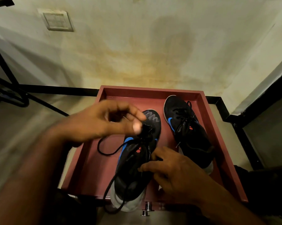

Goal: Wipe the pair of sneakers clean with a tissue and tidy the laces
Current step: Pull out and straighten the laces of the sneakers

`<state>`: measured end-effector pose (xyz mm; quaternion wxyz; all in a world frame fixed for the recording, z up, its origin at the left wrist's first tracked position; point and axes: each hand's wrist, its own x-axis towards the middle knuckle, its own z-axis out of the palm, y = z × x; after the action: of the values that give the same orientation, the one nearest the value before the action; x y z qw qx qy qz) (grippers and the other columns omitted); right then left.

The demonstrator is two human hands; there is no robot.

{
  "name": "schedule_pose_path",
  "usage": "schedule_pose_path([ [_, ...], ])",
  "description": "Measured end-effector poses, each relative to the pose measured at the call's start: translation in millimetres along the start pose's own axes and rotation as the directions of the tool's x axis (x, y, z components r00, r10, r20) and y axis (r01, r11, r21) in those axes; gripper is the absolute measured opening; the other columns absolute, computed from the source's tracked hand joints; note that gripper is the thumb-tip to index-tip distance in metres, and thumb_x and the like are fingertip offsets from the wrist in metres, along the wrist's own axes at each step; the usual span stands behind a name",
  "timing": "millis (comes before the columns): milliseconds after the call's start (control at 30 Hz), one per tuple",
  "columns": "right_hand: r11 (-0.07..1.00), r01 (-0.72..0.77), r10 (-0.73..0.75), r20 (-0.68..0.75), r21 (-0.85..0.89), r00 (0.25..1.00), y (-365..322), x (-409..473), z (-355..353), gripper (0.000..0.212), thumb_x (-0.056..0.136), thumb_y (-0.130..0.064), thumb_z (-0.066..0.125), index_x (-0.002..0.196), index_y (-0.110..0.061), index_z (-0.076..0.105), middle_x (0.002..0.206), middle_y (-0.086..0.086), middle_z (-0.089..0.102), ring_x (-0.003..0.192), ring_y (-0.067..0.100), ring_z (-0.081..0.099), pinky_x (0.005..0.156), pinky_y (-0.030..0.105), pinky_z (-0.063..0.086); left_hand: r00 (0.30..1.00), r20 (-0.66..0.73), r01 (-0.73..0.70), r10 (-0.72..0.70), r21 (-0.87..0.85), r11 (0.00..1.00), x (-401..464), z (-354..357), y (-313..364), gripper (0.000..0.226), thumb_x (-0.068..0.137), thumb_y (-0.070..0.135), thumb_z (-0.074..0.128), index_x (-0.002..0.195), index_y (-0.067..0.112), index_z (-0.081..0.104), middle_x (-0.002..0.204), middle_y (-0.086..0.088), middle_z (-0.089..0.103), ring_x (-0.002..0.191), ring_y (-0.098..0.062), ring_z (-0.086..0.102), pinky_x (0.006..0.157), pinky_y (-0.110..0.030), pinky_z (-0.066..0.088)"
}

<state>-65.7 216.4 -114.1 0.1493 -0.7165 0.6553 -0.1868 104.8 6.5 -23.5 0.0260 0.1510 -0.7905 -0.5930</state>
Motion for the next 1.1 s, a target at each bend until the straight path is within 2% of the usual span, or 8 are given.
schedule_pose_path([
  [67,1.000,-0.003,0.003,-0.002,-0.001,1.000,0.3,0.2,0.1,0.037,0.091,-0.025,0.051,0.120,-0.040,0.068,0.101,-0.008,0.058,0.092,0.009,0.057,0.066,0.023,0.051,0.982,0.100,0.114,-0.158,0.347,0.931,8.4,13.8,-2.4,0.045,0.080,0.037,0.086,0.122,0.038,0.071,0.121,0.019,0.071,0.115,0.003,0.064,0.105,-0.028,0.049],
  [133,1.000,-0.008,0.008,0.016,-0.001,1.000,-0.2,1.1,-0.1,0.036,0.091,-0.026,0.050,0.119,-0.039,0.069,0.100,-0.008,0.058,0.092,0.009,0.057,0.067,0.020,0.048,0.968,0.130,0.122,-0.214,0.500,0.858,15.7,22.8,-8.2,0.041,0.080,0.035,0.087,0.119,0.038,0.073,0.117,0.025,0.071,0.109,0.010,0.063,0.097,-0.017,0.050],
  [300,1.000,-0.025,0.026,0.048,-0.008,0.999,0.0,1.6,-0.1,0.034,0.093,-0.028,0.050,0.120,-0.039,0.067,0.105,-0.010,0.057,0.095,0.006,0.056,0.070,0.006,0.031,0.995,0.027,0.063,-0.095,0.569,0.820,24.5,27.3,-12.9,0.009,0.087,0.028,0.081,0.096,0.028,0.078,0.097,0.017,0.075,0.095,0.003,0.070,0.093,-0.027,0.057],
  [500,0.998,-0.062,0.063,0.052,-0.003,0.997,-2.5,2.9,4.4,0.039,0.094,-0.033,0.041,0.127,-0.042,0.059,0.102,-0.009,0.052,0.095,0.011,0.054,0.069,0.035,0.055,0.991,0.022,0.085,-0.131,0.648,0.757,20.9,26.0,-15.0,0.020,0.081,0.045,0.081,0.081,0.033,0.065,0.096,0.014,0.061,0.091,-0.004,0.060,0.082,-0.029,0.055],
  [600,0.995,-0.094,0.093,0.035,0.016,0.995,-2.1,2.4,4.7,0.041,0.091,-0.032,0.038,0.127,-0.042,0.056,0.100,-0.009,0.053,0.094,0.011,0.055,0.069,0.030,0.052,0.988,0.012,0.108,-0.151,0.640,0.761,20.4,25.9,-13.6,0.019,0.083,0.026,0.079,0.081,0.030,0.060,0.090,0.010,0.061,0.082,-0.009,0.061,0.074,-0.033,0.056],
  [733,0.989,-0.146,0.144,0.044,0.030,0.989,1.0,0.4,-0.6,0.045,0.093,-0.026,0.042,0.132,-0.043,0.058,0.101,-0.011,0.053,0.094,0.007,0.052,0.074,0.028,0.053,0.998,-0.059,0.020,0.014,0.532,0.847,21.2,26.6,-9.6,0.028,0.085,0.000,0.063,0.095,0.026,0.061,0.087,0.009,0.063,0.080,-0.009,0.065,0.069,-0.027,0.055],
  [933,0.983,-0.184,0.184,0.039,0.008,0.982,-2.2,3.5,-0.3,0.045,0.088,-0.025,0.043,0.127,-0.036,0.064,0.098,-0.009,0.053,0.094,0.011,0.053,0.075,0.029,0.052,0.970,-0.041,-0.097,0.241,0.841,0.532,29.3,32.9,-16.0,0.039,0.090,0.022,0.065,0.125,0.029,0.052,0.120,0.007,0.057,0.107,-0.014,0.057,0.088,-0.033,0.054],
  [1100,0.977,-0.214,0.214,-0.016,0.003,0.977,-6.1,2.9,2.5,0.043,0.082,-0.037,0.035,0.112,-0.037,0.064,0.093,-0.008,0.054,0.088,0.015,0.058,0.069,0.029,0.053,0.984,-0.085,-0.071,0.154,0.605,0.793,29.7,33.2,-19.1,0.021,0.093,0.011,0.062,0.109,0.025,0.059,0.090,0.007,0.066,0.081,-0.015,0.067,0.076,-0.042,0.057],
])
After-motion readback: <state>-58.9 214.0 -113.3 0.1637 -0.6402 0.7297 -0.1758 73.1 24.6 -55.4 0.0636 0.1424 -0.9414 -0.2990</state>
